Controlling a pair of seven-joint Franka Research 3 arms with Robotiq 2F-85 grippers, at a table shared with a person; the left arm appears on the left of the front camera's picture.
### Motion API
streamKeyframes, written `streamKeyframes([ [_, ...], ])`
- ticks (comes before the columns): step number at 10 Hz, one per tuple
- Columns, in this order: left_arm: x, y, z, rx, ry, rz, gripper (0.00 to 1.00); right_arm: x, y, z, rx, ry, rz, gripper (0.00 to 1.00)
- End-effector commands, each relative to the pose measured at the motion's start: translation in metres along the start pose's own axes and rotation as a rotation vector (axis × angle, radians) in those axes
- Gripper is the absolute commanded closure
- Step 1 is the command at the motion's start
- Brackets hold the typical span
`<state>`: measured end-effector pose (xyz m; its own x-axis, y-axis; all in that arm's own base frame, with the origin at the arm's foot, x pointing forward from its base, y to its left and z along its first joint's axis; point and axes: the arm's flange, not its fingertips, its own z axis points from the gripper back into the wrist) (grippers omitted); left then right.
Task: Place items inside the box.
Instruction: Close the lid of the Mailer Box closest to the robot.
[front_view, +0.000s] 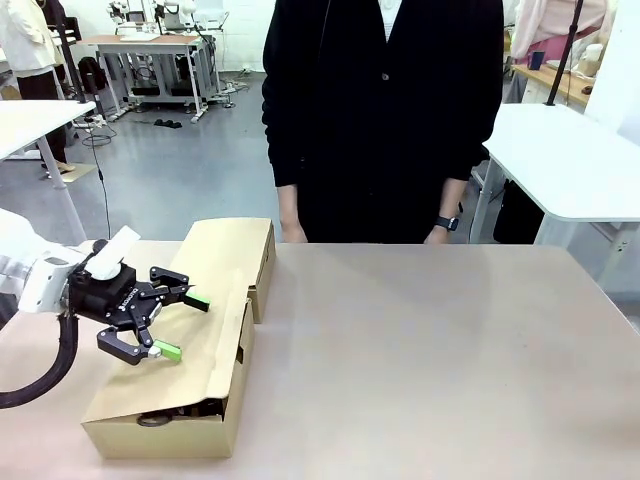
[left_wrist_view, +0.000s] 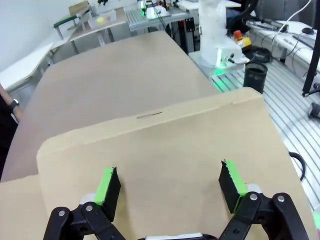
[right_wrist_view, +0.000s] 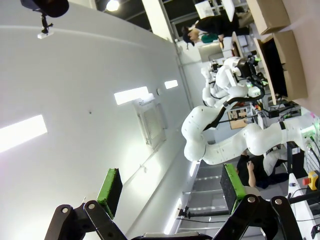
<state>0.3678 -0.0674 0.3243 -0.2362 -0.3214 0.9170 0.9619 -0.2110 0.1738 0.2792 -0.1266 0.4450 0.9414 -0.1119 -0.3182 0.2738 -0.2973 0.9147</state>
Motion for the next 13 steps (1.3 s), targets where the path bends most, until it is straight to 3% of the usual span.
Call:
streamKeyframes([
  [1, -0.022, -0.116, -0.036, 0.016, 0.066, -0.05, 0.0, -0.004, 0.006, -0.001, 0.005, 0.004, -0.009, 0.0],
  [7, -0.03, -0.117, -0.04, -0.013, 0.152, -0.035, 0.0, -0.004, 0.006, -0.001, 0.005, 0.004, -0.009, 0.0],
  [9, -0.021, -0.116, -0.032, -0.026, 0.116, -0.012, 0.0, -0.004, 0.006, -0.001, 0.005, 0.004, -0.009, 0.0],
  [13, 0.034, -0.095, 0.043, -0.039, -0.084, 0.225, 0.0, -0.004, 0.006, -0.001, 0.005, 0.004, -0.009, 0.0],
])
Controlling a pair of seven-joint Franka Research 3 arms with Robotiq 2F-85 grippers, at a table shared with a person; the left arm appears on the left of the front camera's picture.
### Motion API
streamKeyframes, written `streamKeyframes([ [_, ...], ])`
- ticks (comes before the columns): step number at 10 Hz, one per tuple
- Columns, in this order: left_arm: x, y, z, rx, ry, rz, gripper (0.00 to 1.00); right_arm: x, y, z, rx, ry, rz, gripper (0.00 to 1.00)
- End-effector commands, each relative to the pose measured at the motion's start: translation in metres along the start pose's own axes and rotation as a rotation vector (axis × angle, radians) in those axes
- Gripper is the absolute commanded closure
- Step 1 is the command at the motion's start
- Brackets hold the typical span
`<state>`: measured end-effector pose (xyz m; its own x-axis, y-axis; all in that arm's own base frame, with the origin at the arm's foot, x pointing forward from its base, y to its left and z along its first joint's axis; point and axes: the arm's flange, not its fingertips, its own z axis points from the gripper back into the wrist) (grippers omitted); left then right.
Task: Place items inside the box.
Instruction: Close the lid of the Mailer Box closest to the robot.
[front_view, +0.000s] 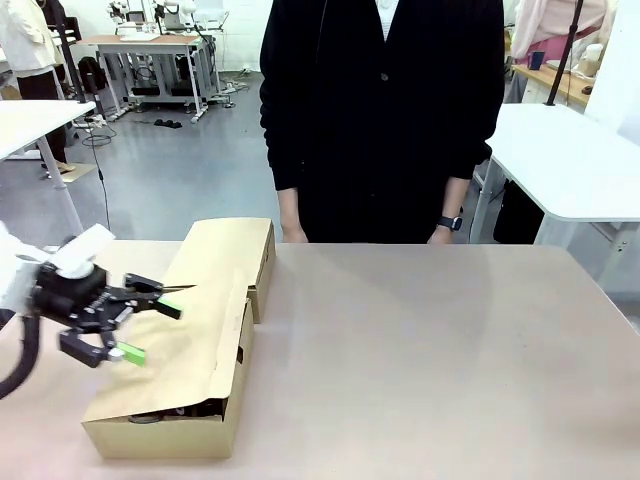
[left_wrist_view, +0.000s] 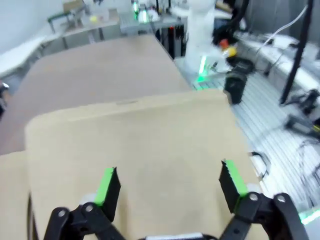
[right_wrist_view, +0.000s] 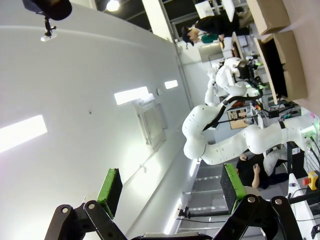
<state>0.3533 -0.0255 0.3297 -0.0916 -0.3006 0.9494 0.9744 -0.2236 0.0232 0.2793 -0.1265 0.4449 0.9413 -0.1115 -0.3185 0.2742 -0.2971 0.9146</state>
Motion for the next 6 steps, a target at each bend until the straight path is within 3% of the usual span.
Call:
streamKeyframes([
  [1, 0.038, -0.071, 0.014, 0.119, -0.102, 0.334, 0.0, -0.004, 0.006, -0.001, 0.006, 0.004, -0.009, 0.0],
  [3, 0.045, -0.071, 0.049, 0.14, -0.235, 0.694, 0.0, -0.004, 0.006, -0.001, 0.006, 0.004, -0.009, 0.0],
  [5, 0.054, -0.056, 0.103, 0.044, -0.476, 1.059, 0.0, -0.004, 0.006, -0.001, 0.006, 0.004, -0.009, 0.0],
  [6, 0.048, -0.045, 0.124, 0.13, -0.536, 1.165, 0.0, -0.004, 0.006, -0.001, 0.006, 0.004, -0.009, 0.0],
])
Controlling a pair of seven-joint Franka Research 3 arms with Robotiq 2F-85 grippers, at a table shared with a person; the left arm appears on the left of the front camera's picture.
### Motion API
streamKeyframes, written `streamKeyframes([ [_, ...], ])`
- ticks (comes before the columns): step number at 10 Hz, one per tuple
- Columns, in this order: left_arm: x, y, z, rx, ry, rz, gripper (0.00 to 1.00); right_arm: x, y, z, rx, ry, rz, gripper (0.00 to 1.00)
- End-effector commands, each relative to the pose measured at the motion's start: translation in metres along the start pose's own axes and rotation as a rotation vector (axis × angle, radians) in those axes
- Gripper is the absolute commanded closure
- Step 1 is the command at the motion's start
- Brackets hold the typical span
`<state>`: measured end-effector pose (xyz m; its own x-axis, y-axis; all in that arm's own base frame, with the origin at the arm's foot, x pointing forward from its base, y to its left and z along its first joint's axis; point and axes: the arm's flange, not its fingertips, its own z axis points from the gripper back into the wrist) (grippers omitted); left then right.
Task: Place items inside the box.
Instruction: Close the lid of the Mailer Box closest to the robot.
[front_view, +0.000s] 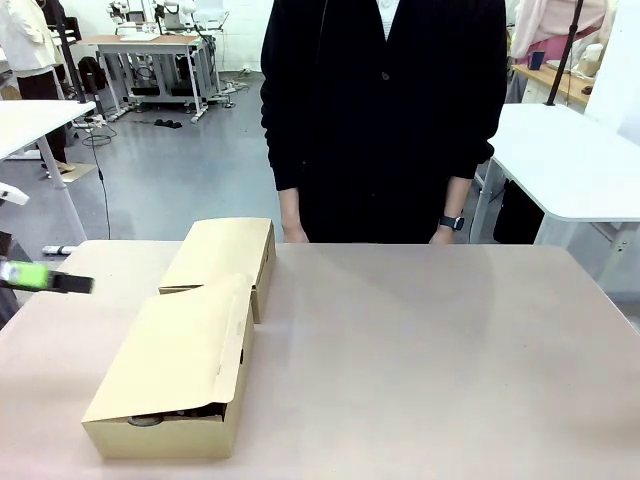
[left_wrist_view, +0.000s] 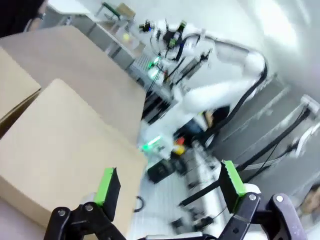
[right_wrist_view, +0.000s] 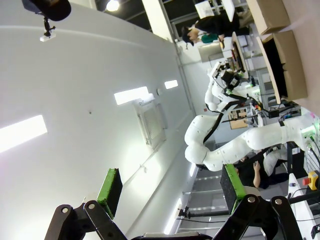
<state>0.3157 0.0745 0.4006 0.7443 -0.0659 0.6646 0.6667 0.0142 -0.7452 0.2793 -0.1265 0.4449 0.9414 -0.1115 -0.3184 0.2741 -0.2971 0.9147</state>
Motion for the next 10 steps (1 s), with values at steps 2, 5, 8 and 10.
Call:
streamKeyframes([
  [2, 0.021, 0.023, 0.025, -0.025, -0.114, 0.492, 0.0, -0.004, 0.006, -0.001, 0.006, 0.004, -0.009, 0.0],
  [5, 0.007, 0.028, 0.031, -0.011, -0.098, 0.464, 0.0, -0.004, 0.006, -0.001, 0.006, 0.004, -0.009, 0.0],
  [8, 0.007, 0.028, 0.031, -0.011, -0.098, 0.464, 0.0, -0.004, 0.006, -0.001, 0.006, 0.004, -0.009, 0.0],
  [10, 0.007, 0.028, 0.031, -0.011, -0.098, 0.464, 0.0, -0.004, 0.006, -0.001, 0.006, 0.004, -0.009, 0.0],
])
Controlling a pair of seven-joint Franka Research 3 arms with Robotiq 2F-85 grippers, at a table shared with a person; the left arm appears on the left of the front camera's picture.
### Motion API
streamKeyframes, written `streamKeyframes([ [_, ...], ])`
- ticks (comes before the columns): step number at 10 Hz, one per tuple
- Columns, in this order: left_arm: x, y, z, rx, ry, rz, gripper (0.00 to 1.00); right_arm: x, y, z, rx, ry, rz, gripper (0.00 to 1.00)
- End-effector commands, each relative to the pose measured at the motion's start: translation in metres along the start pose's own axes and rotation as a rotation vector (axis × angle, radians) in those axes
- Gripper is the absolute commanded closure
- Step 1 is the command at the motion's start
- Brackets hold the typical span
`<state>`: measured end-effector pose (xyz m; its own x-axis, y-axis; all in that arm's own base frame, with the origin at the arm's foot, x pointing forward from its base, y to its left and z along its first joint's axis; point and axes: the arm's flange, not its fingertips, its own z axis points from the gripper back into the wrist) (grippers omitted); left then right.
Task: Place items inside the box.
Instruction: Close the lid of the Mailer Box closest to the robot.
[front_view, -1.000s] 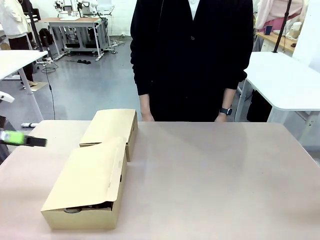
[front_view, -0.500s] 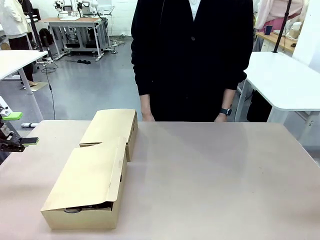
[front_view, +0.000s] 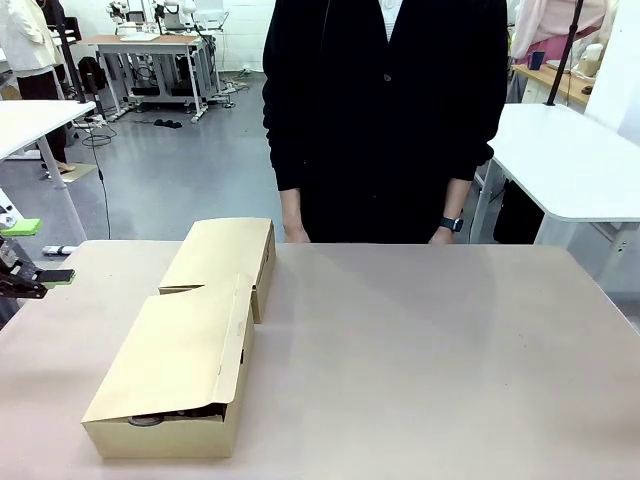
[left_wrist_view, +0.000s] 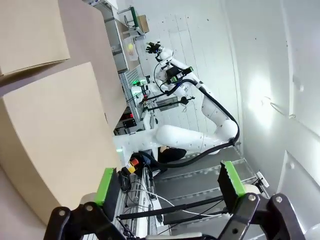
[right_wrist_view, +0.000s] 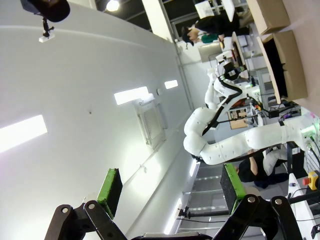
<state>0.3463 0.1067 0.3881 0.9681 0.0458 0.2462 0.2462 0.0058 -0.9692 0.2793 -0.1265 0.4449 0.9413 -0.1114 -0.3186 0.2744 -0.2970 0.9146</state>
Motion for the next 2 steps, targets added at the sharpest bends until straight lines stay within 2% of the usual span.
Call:
streamKeyframes([
  [1, -0.0061, 0.0003, -0.0015, 0.002, 0.006, -0.018, 0.0, -0.0042, 0.0057, -0.0007, 0.006, 0.004, -0.008, 0.0],
  [2, -0.0061, 0.0003, -0.0015, 0.002, 0.006, -0.018, 0.0, -0.0042, 0.0057, -0.0007, 0.006, 0.004, -0.008, 0.0],
])
